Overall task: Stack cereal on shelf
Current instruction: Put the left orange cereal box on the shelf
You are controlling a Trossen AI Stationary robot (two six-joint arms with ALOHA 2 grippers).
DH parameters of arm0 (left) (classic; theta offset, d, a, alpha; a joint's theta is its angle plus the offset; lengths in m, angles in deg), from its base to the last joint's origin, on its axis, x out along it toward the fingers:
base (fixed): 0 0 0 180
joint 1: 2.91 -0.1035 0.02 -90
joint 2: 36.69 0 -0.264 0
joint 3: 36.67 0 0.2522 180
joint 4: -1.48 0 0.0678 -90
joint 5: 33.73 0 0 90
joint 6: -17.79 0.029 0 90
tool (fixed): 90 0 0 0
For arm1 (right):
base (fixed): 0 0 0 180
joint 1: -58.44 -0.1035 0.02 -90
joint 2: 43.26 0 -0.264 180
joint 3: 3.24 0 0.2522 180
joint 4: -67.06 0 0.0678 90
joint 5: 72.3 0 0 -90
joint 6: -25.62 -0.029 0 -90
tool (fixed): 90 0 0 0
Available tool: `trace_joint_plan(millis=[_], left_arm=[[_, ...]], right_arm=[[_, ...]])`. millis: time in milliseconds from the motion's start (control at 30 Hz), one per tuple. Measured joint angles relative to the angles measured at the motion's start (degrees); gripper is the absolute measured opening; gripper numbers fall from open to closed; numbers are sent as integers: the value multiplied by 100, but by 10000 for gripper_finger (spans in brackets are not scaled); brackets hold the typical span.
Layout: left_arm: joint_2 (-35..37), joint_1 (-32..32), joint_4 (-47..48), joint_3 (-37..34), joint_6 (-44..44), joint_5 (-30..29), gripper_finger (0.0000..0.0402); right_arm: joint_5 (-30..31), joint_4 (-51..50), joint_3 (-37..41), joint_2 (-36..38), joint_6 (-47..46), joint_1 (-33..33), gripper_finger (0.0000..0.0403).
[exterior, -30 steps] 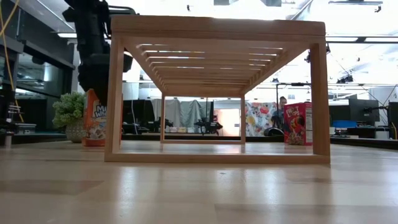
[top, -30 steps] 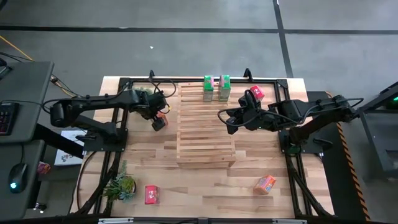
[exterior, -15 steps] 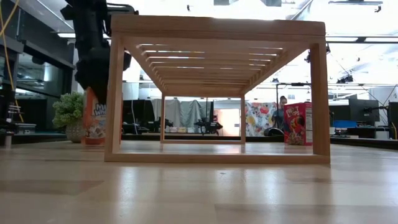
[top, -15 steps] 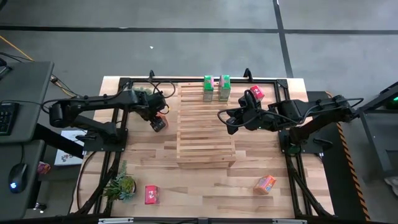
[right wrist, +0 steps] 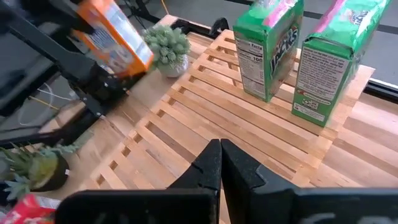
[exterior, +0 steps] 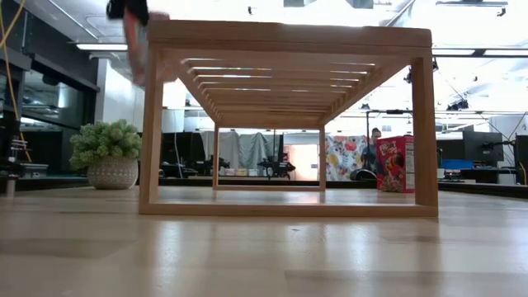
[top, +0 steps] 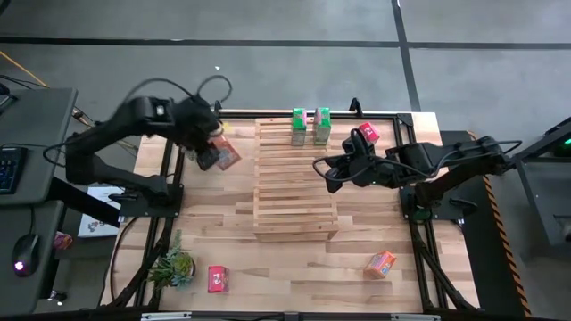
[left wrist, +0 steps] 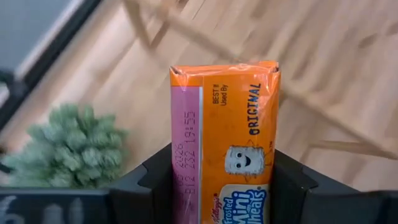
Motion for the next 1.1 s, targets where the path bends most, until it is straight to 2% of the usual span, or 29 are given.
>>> trace_joint_plan(millis=[133,267,467,600,767,967,1100], left_arm=[[-507,476,405,1503,13,-5,169],[-1331,1145,527,2901,51,-50,169],[-2716,1862,329,4319,716,-608,169],[-3370,1971,-261,4684,1066,-616,169],[-3923,1958,-1029,4714,1369,-628,169],[-4487,1869,-1268,4714,1480,-708,169],[-4818,1848,-1270,4714,1671,-1094,169]], right_arm=[[110,252,2,118,54,0,0],[345,809,2,312,475,0,0],[494,1937,2,646,1430,2,0],[446,2533,2,857,1948,0,0],[284,2854,2,1058,2285,0,0],[236,2878,2,1137,2295,2,0],[236,2865,2,1145,2295,0,0]])
